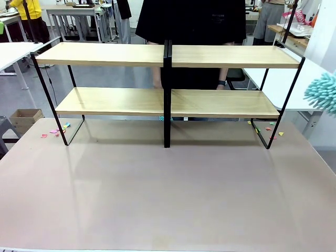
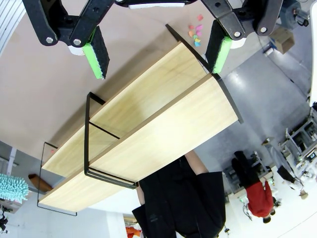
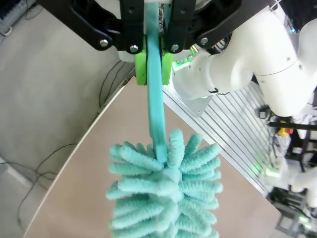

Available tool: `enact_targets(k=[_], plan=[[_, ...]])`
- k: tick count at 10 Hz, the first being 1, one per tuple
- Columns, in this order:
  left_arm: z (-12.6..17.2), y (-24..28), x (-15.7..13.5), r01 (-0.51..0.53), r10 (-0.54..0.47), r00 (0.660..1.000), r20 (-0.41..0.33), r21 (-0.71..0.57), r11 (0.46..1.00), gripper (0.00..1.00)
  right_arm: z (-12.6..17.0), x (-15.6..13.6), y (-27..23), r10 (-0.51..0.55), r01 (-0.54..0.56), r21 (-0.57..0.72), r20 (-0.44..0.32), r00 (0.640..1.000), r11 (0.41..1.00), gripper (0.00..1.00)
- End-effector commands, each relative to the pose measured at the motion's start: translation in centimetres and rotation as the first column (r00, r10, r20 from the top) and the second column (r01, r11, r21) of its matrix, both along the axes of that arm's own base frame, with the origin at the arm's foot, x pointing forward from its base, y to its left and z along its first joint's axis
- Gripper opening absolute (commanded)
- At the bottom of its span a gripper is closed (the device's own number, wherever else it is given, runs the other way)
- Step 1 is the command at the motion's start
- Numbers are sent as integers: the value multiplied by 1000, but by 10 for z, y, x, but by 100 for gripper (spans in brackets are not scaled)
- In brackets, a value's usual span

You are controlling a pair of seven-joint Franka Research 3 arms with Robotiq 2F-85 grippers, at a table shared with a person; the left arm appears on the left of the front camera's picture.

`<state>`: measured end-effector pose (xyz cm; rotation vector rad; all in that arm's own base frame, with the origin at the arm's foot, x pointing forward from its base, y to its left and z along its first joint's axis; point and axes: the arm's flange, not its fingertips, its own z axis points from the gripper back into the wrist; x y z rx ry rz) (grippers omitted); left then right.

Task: Clean the shelves.
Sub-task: Clean another randomly selected level of the Shelf with the Duster.

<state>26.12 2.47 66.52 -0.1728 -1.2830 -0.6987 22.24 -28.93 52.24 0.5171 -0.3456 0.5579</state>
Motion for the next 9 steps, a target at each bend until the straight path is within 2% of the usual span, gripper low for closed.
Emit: enact_targets(k=[1,2,3,4,5,9], plan=[[0,0,0,0,0,1000,0,0,1000,100,11,18,13,105,-106,-42,-24,994,993,13],[-5,14,-18,89,-87,993,-81,18,996,100,13,25,23,168,-168,-32,-14,986,985,13],[-11,26,-32,30,-28,988,-154,14,999,100,14,30,34,206,-206,-45,-7,979,978,13],[-19,35,-42,32,-31,977,-210,2,999,100,12,38,34,183,-183,-24,-8,983,983,13],[-8,8,-12,42,-41,996,-82,9,999,100,9,31,35,134,-135,-35,-26,991,990,13],[-8,8,-12,42,-41,996,-82,9,999,100,9,31,35,134,-135,-35,-26,991,990,13]])
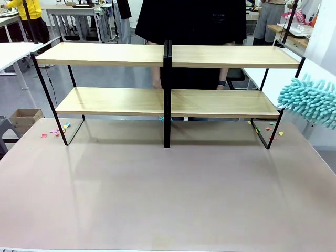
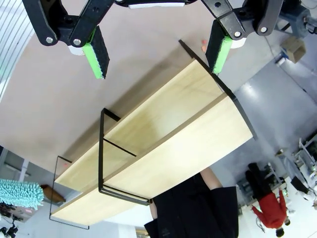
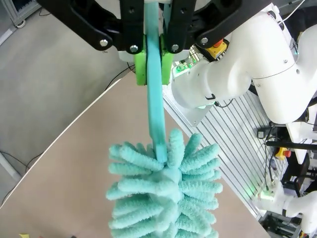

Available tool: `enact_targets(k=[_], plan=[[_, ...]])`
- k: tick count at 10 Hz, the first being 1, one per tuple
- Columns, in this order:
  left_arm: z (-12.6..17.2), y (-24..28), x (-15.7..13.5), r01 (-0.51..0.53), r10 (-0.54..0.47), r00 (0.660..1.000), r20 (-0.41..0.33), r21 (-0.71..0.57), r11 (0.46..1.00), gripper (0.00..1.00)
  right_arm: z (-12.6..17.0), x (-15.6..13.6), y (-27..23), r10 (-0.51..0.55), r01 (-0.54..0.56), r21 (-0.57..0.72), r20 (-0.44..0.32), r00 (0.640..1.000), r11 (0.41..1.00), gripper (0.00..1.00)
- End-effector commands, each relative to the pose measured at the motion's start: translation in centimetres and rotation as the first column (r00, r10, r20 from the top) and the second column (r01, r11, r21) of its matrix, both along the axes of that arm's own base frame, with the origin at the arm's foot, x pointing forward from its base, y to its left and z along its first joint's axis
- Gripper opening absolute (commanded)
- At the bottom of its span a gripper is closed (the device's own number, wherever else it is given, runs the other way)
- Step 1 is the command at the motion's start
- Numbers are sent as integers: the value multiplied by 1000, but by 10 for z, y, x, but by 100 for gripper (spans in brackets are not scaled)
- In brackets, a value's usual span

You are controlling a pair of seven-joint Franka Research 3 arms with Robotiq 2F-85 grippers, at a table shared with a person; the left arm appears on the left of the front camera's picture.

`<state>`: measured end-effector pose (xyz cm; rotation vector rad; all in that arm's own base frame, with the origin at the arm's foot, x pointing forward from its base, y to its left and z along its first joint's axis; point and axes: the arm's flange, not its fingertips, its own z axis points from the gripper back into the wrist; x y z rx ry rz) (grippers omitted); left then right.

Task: Clean the shelves.
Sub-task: Place the Duster on the table.

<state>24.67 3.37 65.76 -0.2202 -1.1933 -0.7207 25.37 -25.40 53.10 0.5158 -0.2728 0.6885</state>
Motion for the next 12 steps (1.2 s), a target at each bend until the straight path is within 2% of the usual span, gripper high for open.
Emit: enact_targets(k=[1,5,6,7,8,9,10,11,12], plan=[[0,-1,3,4,-4,1000,8,2,1000,100,0,-1,0,-3,3,1,6,1000,1000,13],[0,-1,1,1,-1,1000,0,0,1000,100,0,-1,0,-3,3,1,6,1000,1000,13],[-16,12,13,76,-87,979,-186,-68,995,100,0,-1,0,-3,3,1,6,1000,1000,13],[-51,26,35,100,-162,912,-376,-178,979,100,0,0,0,0,0,0,0,1000,1000,13],[-91,41,60,41,-163,865,-474,-258,965,100,-1,-6,5,61,-62,15,65,996,998,13],[-144,55,77,-77,-120,805,-582,-302,950,100,-8,0,23,191,-193,34,60,980,981,13],[-185,55,81,-131,-138,737,-662,-341,931,100,-16,8,43,325,-326,85,22,945,942,13],[-219,45,80,-187,-143,723,-675,-391,901,100,-27,18,64,397,-392,76,-70,915,917,13],[-242,35,87,-261,-117,721,-683,-423,868,100,-38,25,84,481,-478,61,-167,861,876,13]])
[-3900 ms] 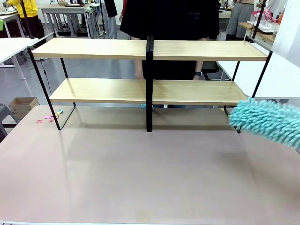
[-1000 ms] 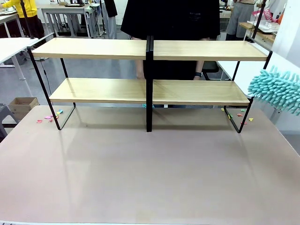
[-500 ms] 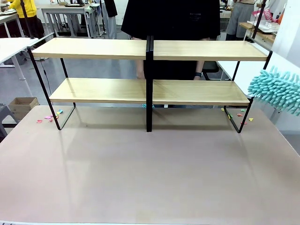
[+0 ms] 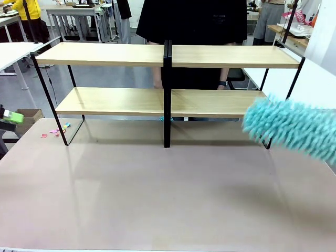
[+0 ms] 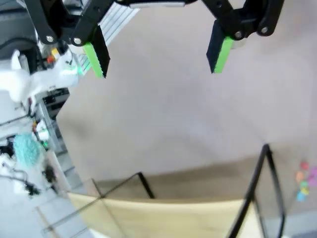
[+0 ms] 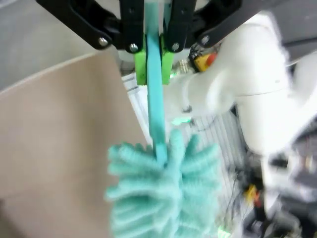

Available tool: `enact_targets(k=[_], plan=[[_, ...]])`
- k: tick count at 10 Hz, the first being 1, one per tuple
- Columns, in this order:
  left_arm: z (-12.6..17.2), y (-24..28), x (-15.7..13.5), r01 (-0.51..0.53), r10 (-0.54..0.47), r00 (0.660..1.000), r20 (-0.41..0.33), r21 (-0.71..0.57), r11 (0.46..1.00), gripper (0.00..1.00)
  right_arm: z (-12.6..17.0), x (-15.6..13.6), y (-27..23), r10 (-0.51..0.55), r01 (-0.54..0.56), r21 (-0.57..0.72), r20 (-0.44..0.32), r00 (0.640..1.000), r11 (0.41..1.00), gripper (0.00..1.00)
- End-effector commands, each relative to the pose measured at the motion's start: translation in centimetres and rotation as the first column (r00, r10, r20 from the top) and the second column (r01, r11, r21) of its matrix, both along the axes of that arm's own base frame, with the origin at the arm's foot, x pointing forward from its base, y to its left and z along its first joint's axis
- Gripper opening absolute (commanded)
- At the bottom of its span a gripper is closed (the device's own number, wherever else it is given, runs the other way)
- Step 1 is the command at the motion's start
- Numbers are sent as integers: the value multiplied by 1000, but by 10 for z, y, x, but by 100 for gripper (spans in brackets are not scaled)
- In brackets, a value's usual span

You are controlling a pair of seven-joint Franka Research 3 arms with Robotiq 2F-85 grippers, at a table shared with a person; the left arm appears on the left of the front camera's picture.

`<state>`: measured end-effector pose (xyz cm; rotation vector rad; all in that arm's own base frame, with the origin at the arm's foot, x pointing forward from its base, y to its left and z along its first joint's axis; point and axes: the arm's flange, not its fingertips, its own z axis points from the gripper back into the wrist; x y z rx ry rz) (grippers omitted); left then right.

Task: Clean the shelves.
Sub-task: Place the Duster on the table.

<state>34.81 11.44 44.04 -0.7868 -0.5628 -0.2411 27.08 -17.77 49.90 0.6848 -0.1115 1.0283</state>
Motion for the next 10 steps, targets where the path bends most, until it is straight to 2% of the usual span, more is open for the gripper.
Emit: enact_targets(k=[1,2,3,4,5,7,8,10], plan=[[-43,-53,-2,-129,128,992,-9,-95,987,100,-18,15,30,218,-237,-110,-161,963,965,13],[-62,-63,14,-130,123,991,-55,-163,978,100,-26,22,49,271,-304,-133,-217,938,943,13],[-80,-73,26,-92,60,989,-132,-249,964,100,-34,29,64,266,-312,-182,-237,934,933,13],[-97,-83,31,-84,22,981,-192,-321,943,100,-45,38,77,216,-278,-245,-252,943,929,13],[-114,-92,33,-88,5,970,-242,-332,939,100,-58,51,90,193,-265,-250,-276,941,931,13],[-143,-95,33,-144,28,947,-320,-348,926,100,-94,89,116,46,-152,-305,-328,943,940,13],[-151,-91,29,-173,46,941,-336,-358,918,100,-107,100,123,-30,-100,-369,-330,943,924,13],[-155,-85,27,-163,37,951,-308,-391,906,100,-111,108,123,-25,-99,-321,-361,932,942,13]])
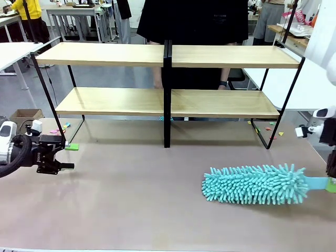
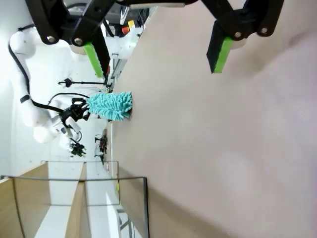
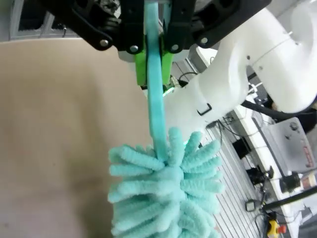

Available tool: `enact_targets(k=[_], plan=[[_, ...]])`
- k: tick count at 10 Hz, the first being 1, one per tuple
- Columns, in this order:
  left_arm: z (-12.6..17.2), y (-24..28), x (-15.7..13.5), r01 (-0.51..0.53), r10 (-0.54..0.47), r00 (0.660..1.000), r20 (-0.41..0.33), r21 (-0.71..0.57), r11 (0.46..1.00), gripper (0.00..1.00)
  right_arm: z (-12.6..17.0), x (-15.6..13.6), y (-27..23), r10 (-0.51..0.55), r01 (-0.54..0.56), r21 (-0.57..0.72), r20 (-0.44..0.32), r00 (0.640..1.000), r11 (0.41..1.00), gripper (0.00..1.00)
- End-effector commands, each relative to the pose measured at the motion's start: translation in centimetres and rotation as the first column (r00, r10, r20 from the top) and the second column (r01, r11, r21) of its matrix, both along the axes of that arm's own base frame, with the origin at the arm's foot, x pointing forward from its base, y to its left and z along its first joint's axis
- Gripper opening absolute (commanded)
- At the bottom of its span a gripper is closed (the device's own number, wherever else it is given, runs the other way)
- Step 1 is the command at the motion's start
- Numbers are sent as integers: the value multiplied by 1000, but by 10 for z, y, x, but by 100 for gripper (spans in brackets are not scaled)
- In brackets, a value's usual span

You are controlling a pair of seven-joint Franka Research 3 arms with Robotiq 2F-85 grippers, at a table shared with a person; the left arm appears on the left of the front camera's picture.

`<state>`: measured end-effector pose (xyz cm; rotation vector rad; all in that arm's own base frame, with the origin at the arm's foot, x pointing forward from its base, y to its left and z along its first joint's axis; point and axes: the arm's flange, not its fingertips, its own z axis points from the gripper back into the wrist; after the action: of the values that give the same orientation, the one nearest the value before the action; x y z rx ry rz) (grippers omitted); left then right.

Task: Clean the shelves.
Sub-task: Place the Duster on the table.

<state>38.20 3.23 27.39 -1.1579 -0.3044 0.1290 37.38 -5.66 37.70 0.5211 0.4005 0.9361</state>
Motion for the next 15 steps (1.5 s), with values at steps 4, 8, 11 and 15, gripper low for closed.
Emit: enact_targets(k=[4,8,11,15], plan=[[23,5,-2,73,-71,984,164,-5,997,100,19,15,-24,-57,76,-165,117,992,983,100],[34,9,-5,96,-95,977,192,2,995,100,53,23,-67,-331,419,-75,495,803,905,100],[63,11,-10,168,-159,965,209,-31,985,100,101,-10,-114,-355,281,302,223,908,911,100],[136,26,-17,232,-140,943,302,-296,927,100,113,-47,-91,-558,406,796,-105,823,449,100]])
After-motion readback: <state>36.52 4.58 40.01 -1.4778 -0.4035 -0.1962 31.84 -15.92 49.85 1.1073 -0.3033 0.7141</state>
